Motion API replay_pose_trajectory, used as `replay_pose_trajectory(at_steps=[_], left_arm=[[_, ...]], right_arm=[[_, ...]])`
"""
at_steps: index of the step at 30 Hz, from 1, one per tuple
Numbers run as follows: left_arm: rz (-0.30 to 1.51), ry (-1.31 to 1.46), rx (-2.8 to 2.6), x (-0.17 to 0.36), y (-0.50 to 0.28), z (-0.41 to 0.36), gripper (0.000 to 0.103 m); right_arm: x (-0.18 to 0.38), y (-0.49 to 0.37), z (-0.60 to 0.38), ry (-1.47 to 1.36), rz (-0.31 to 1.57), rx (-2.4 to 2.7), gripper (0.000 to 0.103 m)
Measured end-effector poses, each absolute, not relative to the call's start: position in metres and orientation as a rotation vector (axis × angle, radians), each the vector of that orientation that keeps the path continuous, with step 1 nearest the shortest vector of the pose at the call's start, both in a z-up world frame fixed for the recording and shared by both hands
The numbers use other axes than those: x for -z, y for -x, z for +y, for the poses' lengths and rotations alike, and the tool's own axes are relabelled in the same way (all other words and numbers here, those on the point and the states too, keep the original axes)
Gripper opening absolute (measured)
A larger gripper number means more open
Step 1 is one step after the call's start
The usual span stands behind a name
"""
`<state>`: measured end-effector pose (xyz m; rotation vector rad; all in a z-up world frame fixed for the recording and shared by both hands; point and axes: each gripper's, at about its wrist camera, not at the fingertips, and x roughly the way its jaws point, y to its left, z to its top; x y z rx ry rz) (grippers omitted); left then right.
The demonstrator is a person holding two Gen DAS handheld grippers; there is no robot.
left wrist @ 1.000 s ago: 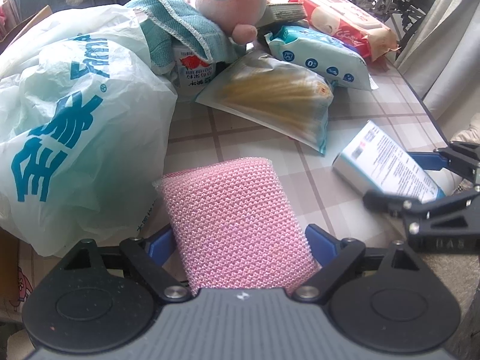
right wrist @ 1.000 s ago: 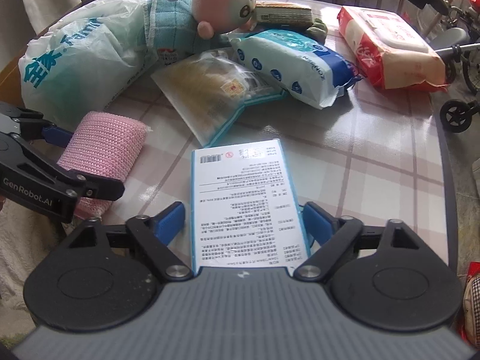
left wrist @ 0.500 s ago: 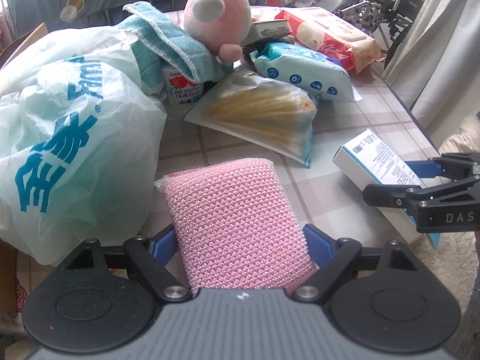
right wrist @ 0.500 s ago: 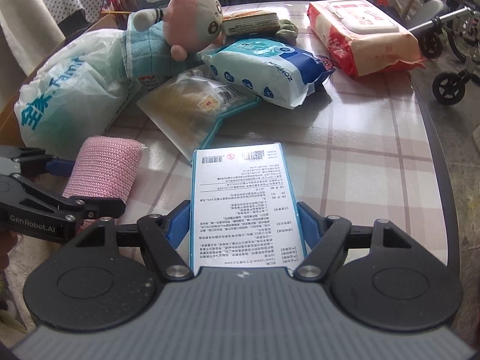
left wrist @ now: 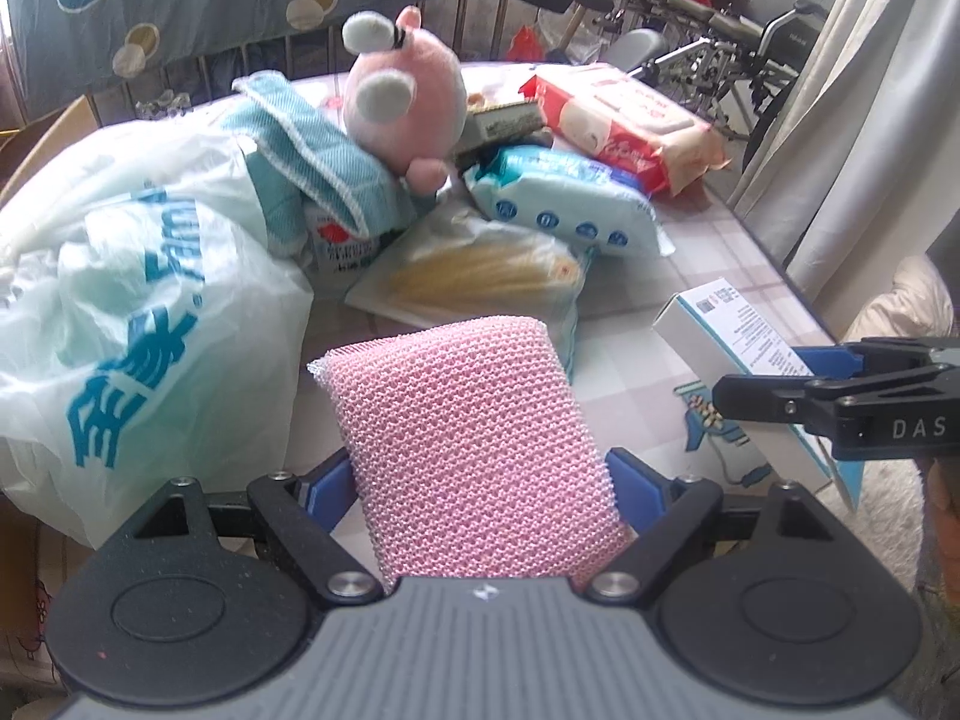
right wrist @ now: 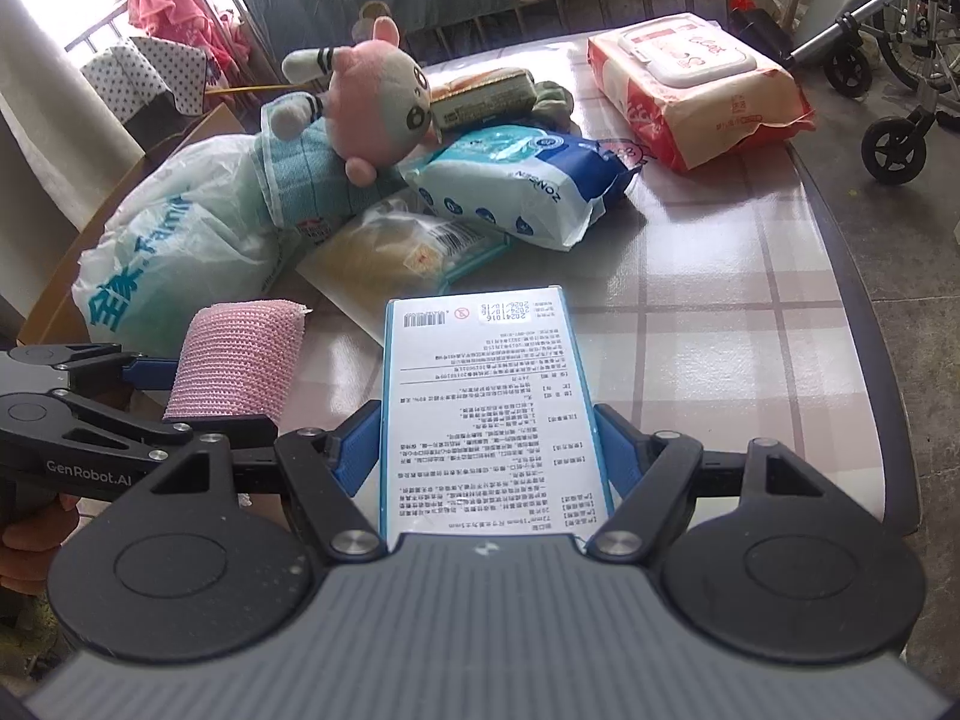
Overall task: Organize soft objects
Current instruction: 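Lift sponge with left gripper while right gripper lifts medicine box toward cardboard box, then lower sponge into cardboard box and open left gripper while right gripper releases medicine box inside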
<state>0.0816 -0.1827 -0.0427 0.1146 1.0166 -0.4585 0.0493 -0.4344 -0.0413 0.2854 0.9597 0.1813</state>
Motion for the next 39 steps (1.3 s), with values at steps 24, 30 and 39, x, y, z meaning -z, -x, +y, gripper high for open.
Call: replay_pose_trajectory(at_steps=[24,30,39], left_arm=[[0.855,0.011,0.483,-0.054,-0.134,-0.172,0.088],[0.805,0.064,0.436,-0.083,-0.158,-0.138,0.088],[0.742,0.12,0.26,-0.121,-0.188,-0.041,0.088]], right_arm=[[-0.061,-0.087,-0.429,-0.253,0.789,-0.228,0.073],[-0.099,-0.12,-0.405,-0.232,0.765,-0.263,0.073],[-0.154,-0.191,-0.334,-0.225,0.733,-0.41,0.073]])
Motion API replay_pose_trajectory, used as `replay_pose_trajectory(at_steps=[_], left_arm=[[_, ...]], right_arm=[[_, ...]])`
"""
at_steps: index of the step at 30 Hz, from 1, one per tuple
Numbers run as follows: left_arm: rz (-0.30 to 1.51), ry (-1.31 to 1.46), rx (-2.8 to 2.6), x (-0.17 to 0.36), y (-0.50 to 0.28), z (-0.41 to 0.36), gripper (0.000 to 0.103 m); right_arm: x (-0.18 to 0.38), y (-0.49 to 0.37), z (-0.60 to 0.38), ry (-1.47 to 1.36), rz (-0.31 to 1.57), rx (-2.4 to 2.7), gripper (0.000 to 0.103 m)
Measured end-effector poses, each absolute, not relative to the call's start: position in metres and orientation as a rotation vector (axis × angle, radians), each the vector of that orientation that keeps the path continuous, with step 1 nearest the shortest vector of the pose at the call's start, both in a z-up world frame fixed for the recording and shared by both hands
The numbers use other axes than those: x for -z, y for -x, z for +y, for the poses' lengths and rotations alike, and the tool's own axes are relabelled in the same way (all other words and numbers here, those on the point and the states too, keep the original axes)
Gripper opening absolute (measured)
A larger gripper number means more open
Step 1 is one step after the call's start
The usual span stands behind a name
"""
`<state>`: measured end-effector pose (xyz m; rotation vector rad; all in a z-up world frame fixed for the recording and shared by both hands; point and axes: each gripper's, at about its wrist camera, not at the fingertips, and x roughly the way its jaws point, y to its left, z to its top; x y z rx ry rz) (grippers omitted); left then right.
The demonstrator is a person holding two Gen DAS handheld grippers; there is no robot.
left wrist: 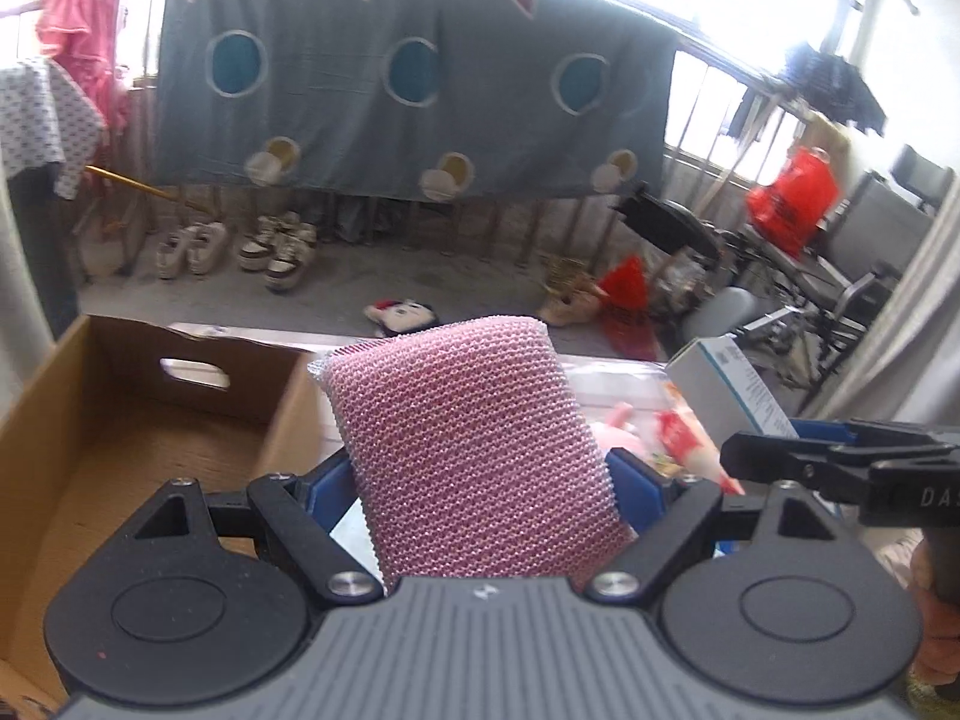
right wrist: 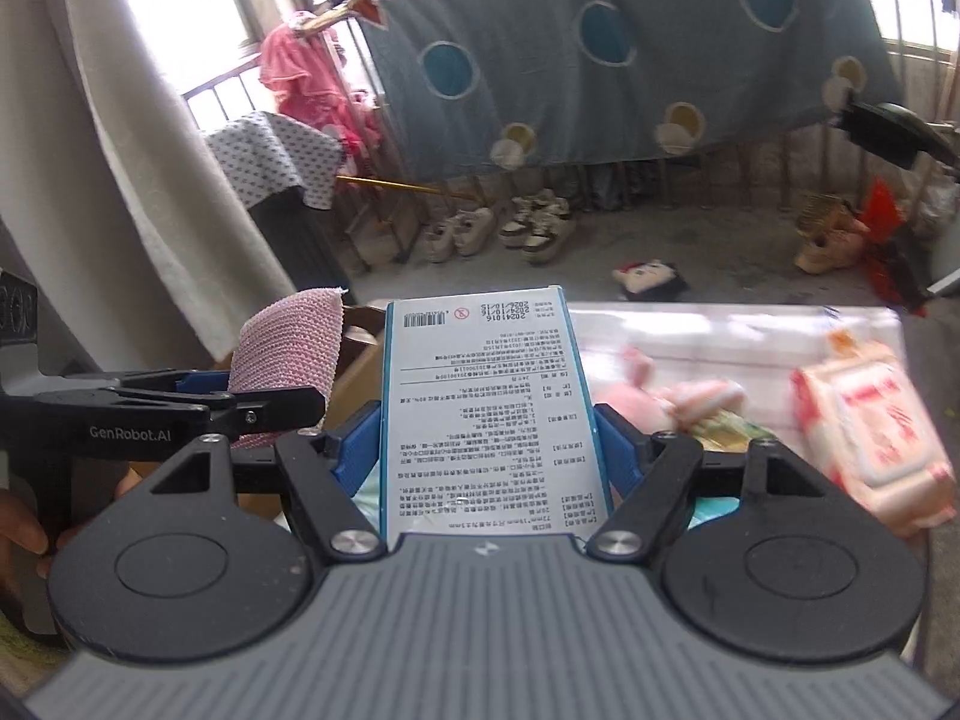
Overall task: Organize soft objects
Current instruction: 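Lower sponge into cardboard box and open left gripper while right gripper releases medicine box inside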
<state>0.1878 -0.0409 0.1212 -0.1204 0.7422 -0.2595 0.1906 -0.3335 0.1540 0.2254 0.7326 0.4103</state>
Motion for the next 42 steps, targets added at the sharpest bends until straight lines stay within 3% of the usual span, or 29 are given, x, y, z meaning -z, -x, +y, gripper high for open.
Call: replay_pose_trajectory(at_steps=[12,21,42], left_arm=[[0.799,0.056,0.021,-0.108,-0.247,0.104,0.088],[0.935,-0.098,-0.046,-0.044,-0.316,0.174,0.088],[1.064,-0.366,-0.001,0.033,-0.381,0.169,0.09]], right_arm=[[-0.169,-0.315,-0.171,-0.333,0.87,-0.64,0.073],[-0.105,-0.398,-0.04,-0.385,1.077,-0.614,0.073],[0.01,-0.48,0.063,-0.355,1.277,-0.424,0.073]])
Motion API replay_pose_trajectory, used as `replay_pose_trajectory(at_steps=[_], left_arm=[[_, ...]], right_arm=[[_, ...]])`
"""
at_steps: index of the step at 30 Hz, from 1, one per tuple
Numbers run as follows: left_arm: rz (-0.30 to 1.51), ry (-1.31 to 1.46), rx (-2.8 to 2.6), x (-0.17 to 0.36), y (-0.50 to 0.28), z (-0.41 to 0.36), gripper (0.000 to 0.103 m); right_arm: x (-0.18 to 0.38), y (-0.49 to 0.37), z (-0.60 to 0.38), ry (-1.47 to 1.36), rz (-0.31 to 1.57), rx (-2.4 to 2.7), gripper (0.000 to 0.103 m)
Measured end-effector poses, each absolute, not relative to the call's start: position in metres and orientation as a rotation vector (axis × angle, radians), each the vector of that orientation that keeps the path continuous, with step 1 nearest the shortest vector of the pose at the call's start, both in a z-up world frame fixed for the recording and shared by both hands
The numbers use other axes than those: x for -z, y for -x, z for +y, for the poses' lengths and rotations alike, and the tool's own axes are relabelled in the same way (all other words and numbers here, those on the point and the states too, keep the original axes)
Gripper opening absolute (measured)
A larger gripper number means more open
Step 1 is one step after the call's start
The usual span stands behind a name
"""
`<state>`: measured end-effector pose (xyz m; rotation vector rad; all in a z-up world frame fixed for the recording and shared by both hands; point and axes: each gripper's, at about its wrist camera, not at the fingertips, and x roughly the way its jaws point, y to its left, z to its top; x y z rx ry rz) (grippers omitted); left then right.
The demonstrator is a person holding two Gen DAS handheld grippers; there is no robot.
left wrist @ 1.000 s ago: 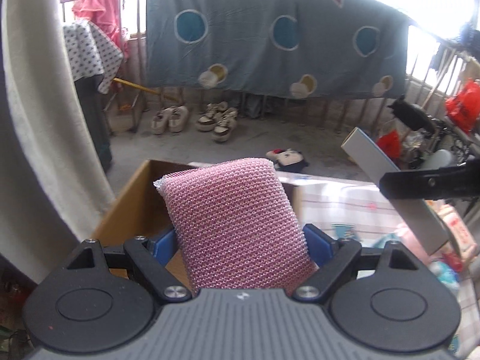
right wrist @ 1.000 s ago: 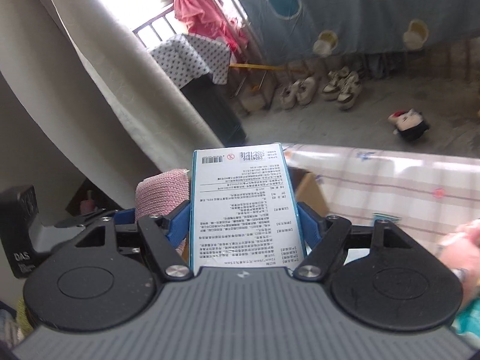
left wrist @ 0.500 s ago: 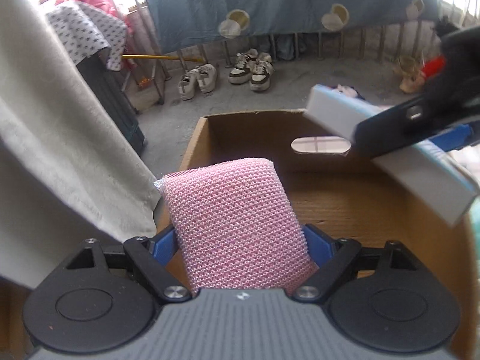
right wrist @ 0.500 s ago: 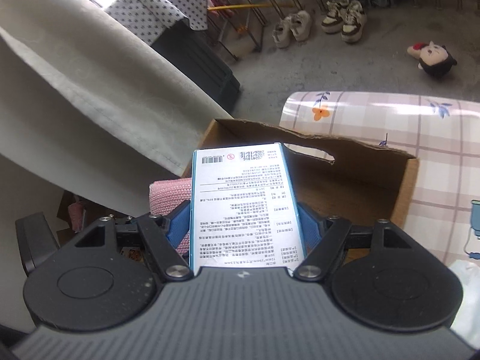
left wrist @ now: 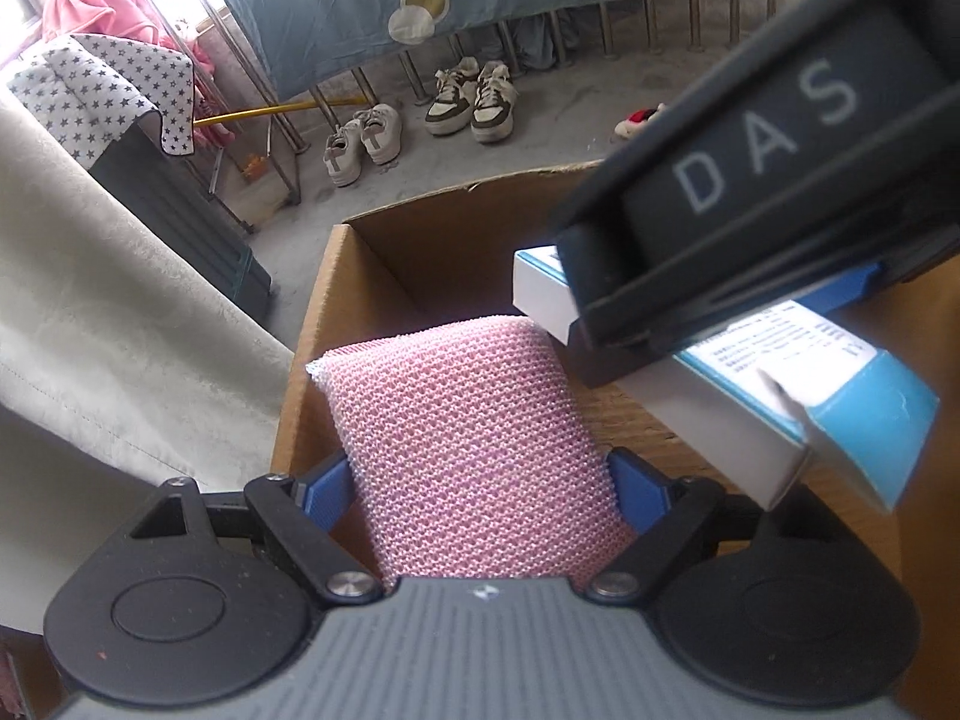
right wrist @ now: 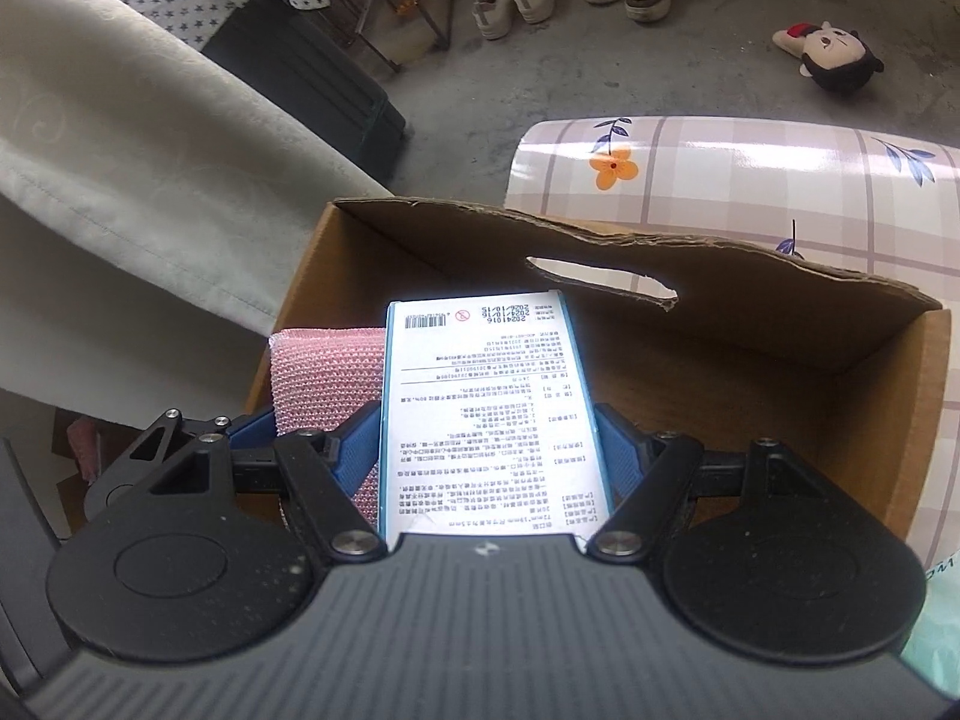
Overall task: Organize soft objects
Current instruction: 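Lower sponge into cardboard box and open left gripper while right gripper releases medicine box inside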
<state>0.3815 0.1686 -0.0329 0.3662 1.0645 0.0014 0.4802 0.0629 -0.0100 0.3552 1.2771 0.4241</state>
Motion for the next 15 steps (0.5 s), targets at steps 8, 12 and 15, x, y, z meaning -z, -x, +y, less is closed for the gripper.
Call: replay_pose_trajectory(at_steps=[8,12,15], left_arm=[[1.087,-0.388,-0.032,0.042,-0.391,0.166,0.094],[1.097,-0.411,-0.043,0.046,-0.393,0.161,0.096],[1.104,-0.406,-0.051,0.046,-0.395,0.159,0.096]], right_arm=[[0.034,-0.497,0.056,-0.421,1.279,-0.379,0.077],[0.046,-0.5,0.051,-0.472,1.298,-0.367,0.08],[0.049,-0.501,0.048,-0.489,1.297,-0.364,0.08]])
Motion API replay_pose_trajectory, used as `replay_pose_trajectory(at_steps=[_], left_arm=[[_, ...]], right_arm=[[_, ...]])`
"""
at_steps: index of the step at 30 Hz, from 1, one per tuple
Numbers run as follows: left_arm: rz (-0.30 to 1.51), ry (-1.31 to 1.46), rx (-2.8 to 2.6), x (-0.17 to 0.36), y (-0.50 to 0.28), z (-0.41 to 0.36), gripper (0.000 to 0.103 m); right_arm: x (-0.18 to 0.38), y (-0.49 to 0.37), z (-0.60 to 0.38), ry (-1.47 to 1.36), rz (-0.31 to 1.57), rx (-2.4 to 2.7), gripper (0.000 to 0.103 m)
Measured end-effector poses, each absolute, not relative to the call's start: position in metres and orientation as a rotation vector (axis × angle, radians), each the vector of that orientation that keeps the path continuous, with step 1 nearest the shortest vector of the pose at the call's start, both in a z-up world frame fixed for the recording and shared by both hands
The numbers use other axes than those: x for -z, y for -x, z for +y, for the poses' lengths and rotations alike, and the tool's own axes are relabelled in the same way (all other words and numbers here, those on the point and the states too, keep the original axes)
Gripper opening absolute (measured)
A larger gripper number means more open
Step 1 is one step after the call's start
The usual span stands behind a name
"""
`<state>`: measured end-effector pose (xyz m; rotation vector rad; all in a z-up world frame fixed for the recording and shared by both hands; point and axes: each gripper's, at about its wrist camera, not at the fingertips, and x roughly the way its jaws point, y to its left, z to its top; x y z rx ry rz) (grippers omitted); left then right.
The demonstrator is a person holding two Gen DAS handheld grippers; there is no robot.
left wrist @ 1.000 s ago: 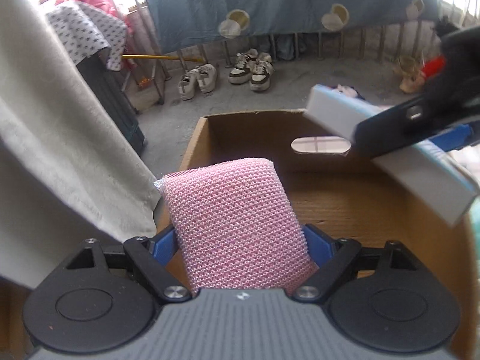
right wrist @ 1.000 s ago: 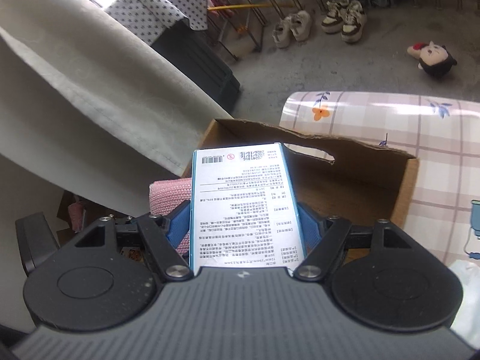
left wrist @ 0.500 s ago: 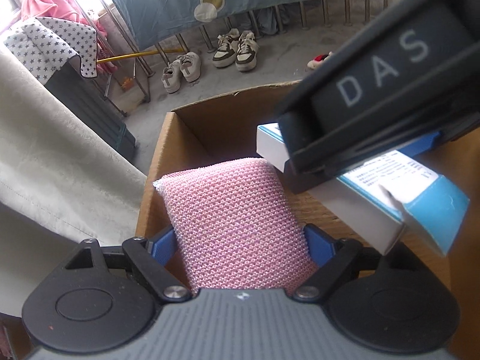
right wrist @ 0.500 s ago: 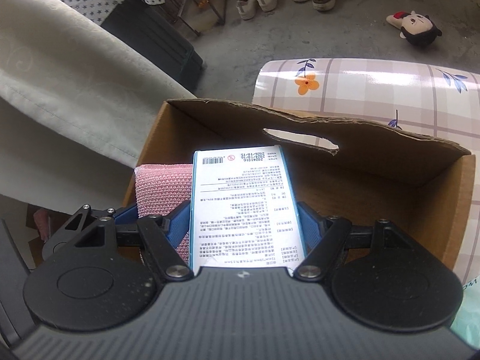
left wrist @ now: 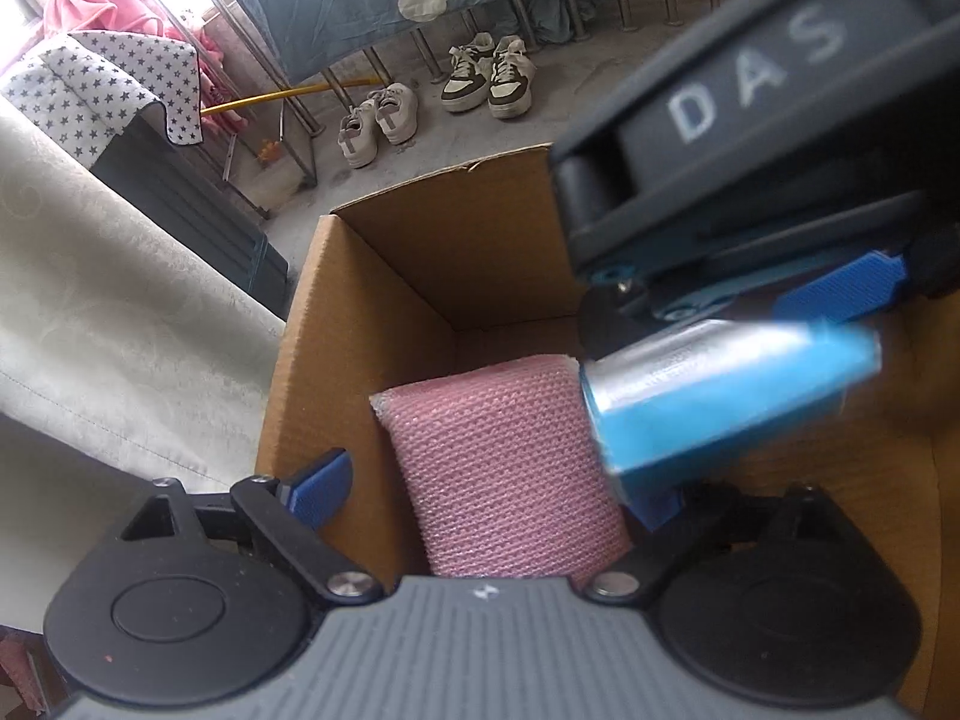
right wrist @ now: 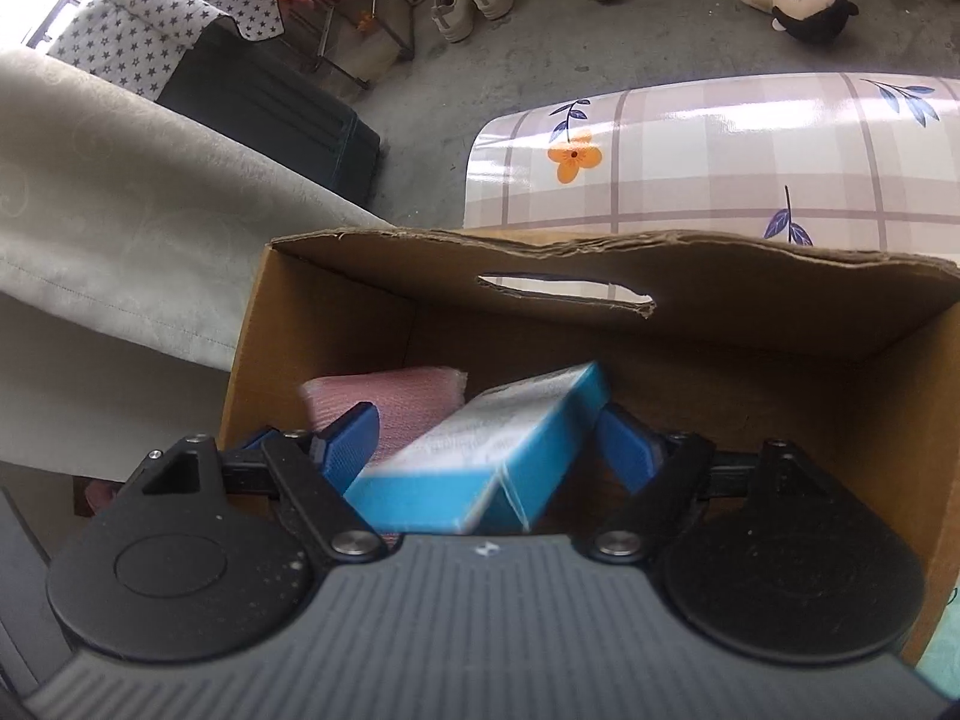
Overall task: Organize soft objects
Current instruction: 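Lower sponge into cardboard box and open left gripper while right gripper releases medicine box inside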
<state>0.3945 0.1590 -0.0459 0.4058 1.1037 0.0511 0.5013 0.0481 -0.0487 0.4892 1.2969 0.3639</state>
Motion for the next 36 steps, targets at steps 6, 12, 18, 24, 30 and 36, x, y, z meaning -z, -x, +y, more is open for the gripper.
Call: replay_pose_trajectory(at_steps=[6,12,18,24,30,36], left_arm=[[1.101,-0.39,-0.058,0.04,-0.394,0.161,0.096],[1.104,-0.382,-0.065,0.028,-0.388,0.163,0.096],[1.092,-0.395,-0.099,0.012,-0.379,0.165,0.096],[1.082,-0.353,-0.149,-0.008,-0.37,0.173,0.096],[1.082,-0.252,-0.165,-0.015,-0.368,0.185,0.096],[1.073,-0.155,-0.146,-0.019,-0.36,0.189,0.095]], right_arm=[[0.03,-0.497,0.043,-0.517,1.242,-0.415,0.081],[0.013,-0.494,0.032,-0.522,1.201,-0.429,0.081],[0.004,-0.485,0.025,-0.517,1.189,-0.441,0.076],[-0.012,-0.473,0.024,-0.493,1.167,-0.477,0.063],[-0.026,-0.459,0.015,-0.495,1.149,-0.503,0.052],[-0.045,-0.444,-0.003,-0.487,1.125,-0.519,0.051]])
